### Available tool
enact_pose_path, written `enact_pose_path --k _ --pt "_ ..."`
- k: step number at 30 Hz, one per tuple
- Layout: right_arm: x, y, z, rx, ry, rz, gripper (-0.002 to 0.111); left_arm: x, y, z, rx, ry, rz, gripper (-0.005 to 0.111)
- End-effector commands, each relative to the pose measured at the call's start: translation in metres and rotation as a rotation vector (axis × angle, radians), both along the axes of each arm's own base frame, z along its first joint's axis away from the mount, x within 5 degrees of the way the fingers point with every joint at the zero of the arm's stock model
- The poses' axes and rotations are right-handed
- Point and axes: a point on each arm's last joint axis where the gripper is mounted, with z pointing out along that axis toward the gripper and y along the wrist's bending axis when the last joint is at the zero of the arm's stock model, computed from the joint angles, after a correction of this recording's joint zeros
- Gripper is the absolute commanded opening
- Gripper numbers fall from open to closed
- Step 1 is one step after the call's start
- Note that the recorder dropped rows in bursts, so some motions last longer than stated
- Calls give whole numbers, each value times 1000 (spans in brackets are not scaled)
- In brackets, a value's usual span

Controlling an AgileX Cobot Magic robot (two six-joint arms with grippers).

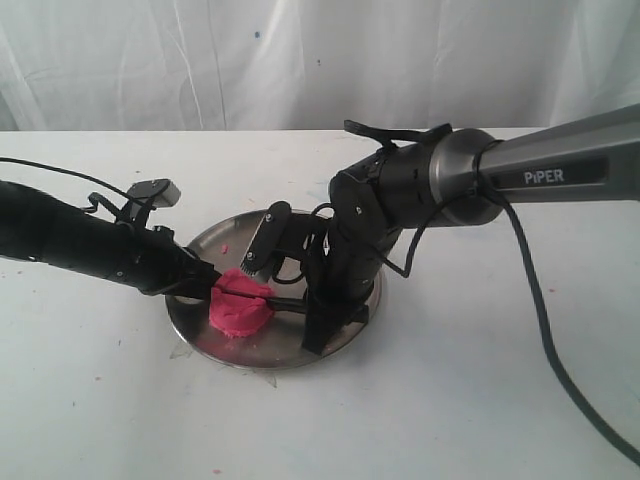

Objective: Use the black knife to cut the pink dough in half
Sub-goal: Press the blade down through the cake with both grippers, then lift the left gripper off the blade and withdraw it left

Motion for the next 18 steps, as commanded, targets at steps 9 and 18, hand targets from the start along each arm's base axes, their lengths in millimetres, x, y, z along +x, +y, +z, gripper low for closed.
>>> enact_pose_path --k 9,18 --pt "5 -2 -14 -25 2 43 0 -9 1 -15 71 32 -69 0" --pt "5 -2 -15 -29 5 47 0 0 8 46 93 -156 -18 0"
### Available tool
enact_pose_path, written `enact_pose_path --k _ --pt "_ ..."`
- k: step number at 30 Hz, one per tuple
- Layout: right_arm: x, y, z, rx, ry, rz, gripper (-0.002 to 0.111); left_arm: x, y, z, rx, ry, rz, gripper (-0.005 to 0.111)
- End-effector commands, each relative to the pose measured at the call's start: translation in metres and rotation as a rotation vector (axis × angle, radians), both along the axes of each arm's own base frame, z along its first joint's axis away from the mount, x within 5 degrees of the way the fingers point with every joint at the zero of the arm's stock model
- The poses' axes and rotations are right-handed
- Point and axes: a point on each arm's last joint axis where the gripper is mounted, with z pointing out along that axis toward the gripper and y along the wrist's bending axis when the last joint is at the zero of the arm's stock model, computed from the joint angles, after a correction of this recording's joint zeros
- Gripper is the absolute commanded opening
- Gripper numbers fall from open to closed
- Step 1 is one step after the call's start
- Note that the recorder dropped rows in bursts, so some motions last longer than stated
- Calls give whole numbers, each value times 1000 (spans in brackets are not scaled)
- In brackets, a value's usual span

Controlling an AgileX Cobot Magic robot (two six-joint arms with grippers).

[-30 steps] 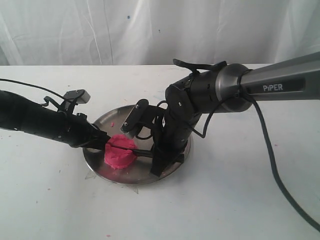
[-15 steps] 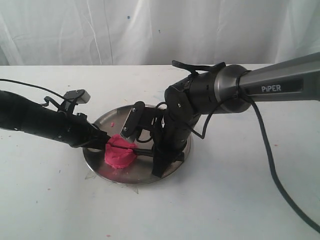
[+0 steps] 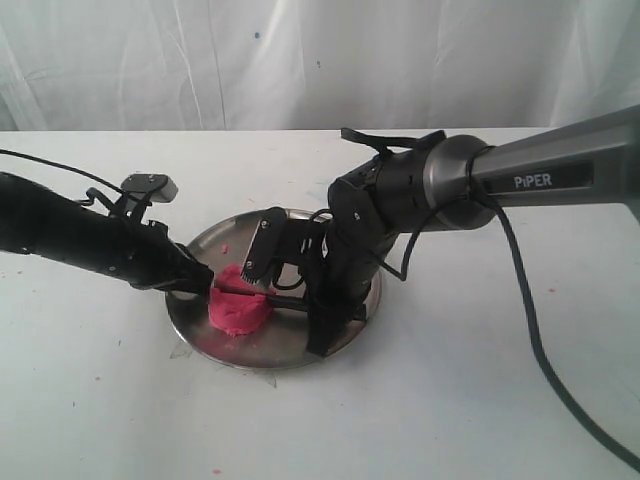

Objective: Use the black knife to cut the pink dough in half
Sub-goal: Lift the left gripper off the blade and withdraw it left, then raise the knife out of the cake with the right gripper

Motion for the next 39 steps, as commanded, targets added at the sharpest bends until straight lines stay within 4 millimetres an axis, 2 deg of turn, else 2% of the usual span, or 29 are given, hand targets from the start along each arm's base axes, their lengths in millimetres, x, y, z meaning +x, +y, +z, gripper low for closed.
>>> enact_pose_path --k 1,4,6,8,10,11,12,17,20,26,28,31,39 --pt "1 -4 -7 -14 44 -34 0 -4 5 49 28 -141 0 0" --pt "0 -5 -7 -16 47 -34 0 -15 8 86 5 -193 76 0" --pt "-1 -6 -8 -36 67 -29 0 -34 10 134 -35 -255 128 0" --pt "-2 -6 -8 -40 66 -18 0 -54 16 167 16 -330 148 0" --pt "-2 -7 -8 -45 71 -18 0 -74 28 186 87 -375 251 0" --pt "-2 -7 -8 -46 74 -18 0 -81 35 189 104 -381 294 0" --pt "-2 -7 -7 -57 63 3 0 -97 46 192 142 -382 336 0" --pt "4 -17 8 -47 32 -14 0 -133 82 172 346 -302 337 0" --pt "3 -17 19 -3 29 -40 0 -147 96 151 321 -229 458 0" --pt "1 -16 26 25 33 -48 0 -171 100 97 327 -77 506 0" --pt "0 -17 26 22 36 -48 0 -176 100 85 318 -59 544 0" --pt "-1 -16 26 30 47 -56 0 -178 103 80 307 -85 617 0" --pt "-1 -16 24 28 51 -53 0 -173 107 85 277 -138 708 0"
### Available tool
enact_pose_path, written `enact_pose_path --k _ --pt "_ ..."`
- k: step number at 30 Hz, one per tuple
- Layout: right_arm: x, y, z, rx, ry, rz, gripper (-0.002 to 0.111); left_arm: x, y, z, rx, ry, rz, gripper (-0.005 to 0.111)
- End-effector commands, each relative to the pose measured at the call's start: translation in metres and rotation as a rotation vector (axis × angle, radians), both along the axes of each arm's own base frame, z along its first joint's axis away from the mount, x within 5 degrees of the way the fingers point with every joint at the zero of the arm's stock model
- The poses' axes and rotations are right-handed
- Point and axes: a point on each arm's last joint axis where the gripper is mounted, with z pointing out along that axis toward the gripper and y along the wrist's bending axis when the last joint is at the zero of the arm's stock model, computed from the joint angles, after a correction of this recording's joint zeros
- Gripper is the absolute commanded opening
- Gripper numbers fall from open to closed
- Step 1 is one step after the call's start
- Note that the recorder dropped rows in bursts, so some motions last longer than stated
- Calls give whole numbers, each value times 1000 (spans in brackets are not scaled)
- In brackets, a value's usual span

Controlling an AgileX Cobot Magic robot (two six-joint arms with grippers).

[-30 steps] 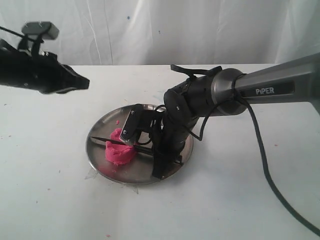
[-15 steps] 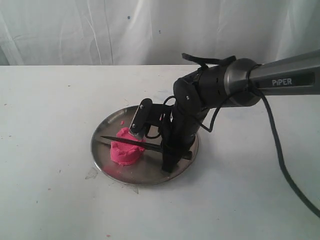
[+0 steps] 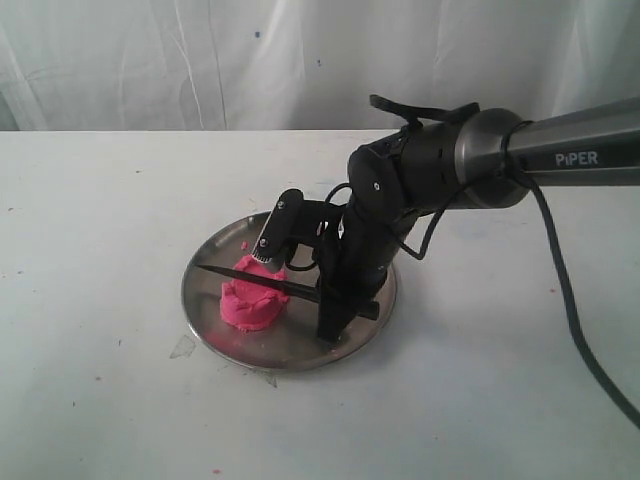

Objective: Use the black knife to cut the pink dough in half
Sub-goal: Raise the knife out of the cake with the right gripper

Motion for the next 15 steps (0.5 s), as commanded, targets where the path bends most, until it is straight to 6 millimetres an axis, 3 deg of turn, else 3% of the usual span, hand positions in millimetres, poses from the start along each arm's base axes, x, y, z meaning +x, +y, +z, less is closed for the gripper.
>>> enact_pose_path --k 1,6,15 --pt "1 -2 0 1 1 2 0 1 2 2 -49 -45 79 0" --pt "0 -3 -10 -24 35 3 0 2 3 3 -85 -62 126 0" --pt "-5 -3 -8 -23 85 24 0 3 4 5 -119 -90 177 0"
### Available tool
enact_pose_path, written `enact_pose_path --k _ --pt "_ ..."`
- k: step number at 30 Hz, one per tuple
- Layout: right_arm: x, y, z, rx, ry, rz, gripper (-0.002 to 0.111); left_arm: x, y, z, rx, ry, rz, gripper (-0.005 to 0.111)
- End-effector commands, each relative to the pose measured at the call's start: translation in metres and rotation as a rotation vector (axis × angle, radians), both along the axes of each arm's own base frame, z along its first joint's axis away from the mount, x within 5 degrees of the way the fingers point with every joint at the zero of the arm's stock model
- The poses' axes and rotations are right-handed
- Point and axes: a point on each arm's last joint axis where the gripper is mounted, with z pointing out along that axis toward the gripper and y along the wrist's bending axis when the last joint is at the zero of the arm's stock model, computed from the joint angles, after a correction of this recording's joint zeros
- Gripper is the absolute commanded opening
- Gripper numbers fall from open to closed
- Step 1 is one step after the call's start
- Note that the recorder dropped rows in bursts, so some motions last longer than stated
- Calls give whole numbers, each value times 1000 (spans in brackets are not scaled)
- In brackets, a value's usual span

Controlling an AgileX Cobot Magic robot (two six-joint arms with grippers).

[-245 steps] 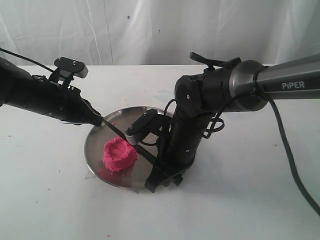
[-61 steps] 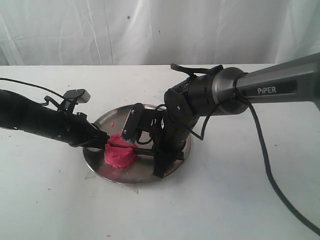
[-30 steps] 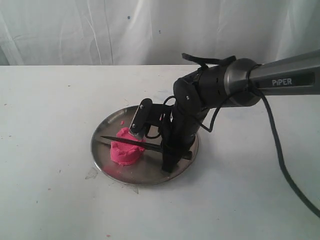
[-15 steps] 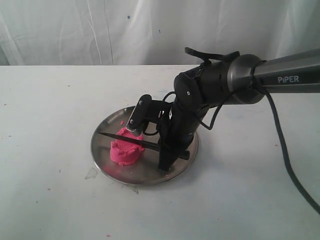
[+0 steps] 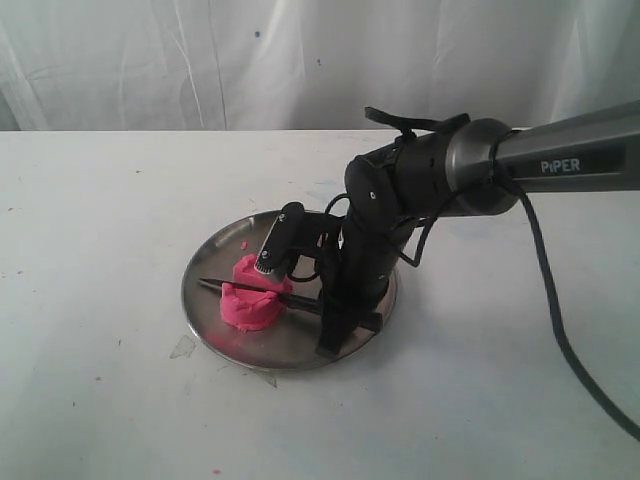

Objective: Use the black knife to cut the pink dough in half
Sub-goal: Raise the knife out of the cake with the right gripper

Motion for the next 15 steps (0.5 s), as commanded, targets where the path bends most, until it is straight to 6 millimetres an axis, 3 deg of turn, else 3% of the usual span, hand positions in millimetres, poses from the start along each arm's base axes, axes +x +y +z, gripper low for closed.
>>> enact_pose_path --k 1,9,15 --pt "-6 -1 3 10 62 31 0 -1 0 1 -37 -15 38 0" --pt "-11 1 3 30 113 66 0 -1 0 1 -43 -16 43 0" --pt "-2 -1 4 37 35 -43 0 -1 0 1 -43 -16 43 0"
